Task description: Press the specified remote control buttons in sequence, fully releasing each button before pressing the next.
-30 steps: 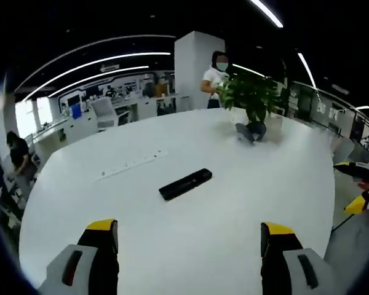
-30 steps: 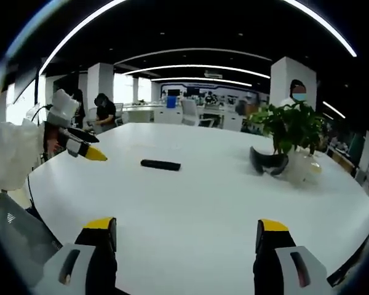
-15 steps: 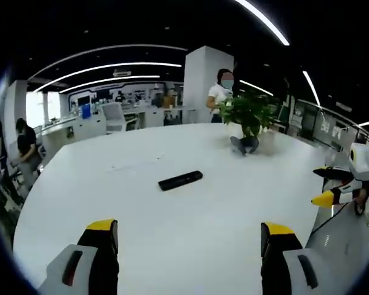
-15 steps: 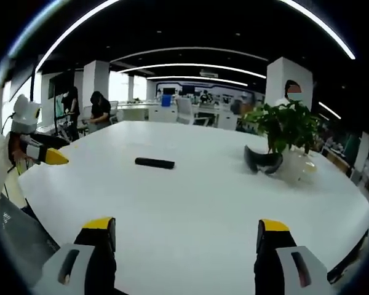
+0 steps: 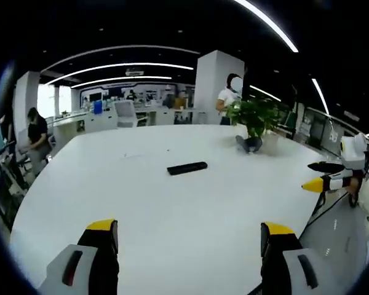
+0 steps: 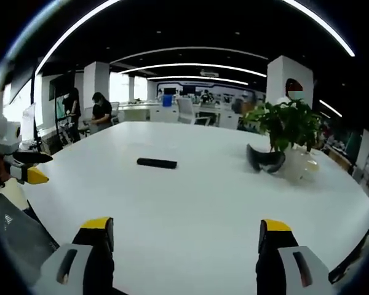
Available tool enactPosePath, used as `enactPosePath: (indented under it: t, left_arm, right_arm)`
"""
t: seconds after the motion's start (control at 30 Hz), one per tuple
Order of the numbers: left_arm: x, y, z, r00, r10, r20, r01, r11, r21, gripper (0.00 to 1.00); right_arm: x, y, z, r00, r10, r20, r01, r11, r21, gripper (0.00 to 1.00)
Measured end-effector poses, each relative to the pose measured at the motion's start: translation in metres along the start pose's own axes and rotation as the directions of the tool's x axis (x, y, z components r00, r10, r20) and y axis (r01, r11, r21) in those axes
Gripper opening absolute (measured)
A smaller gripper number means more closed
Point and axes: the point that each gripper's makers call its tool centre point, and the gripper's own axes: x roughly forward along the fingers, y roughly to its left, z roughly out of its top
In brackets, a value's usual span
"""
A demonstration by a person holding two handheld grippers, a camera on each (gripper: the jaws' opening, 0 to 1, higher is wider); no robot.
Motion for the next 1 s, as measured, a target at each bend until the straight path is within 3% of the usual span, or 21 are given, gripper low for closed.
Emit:
enactPosePath:
  t: [0.57, 1.0]
  left_arm:
    - [0.001, -0.012, -0.022, 1.0, 0.008, -0.026, -0.009, 1.0, -0.024, 1.0]
    - [0.004, -0.013, -0.026, 0.999, 0.011, -0.04, -0.012, 1.0, -0.008, 1.0]
  right_arm:
    - [0.003, 0.0, -0.007, 0.999, 0.003, -0.041, -0.004, 1.0, -0.022, 0.96]
    - [0.002, 0.0, -0.009, 0.999, 0.003, -0.051, -0.004, 1.0, -0.022, 0.94]
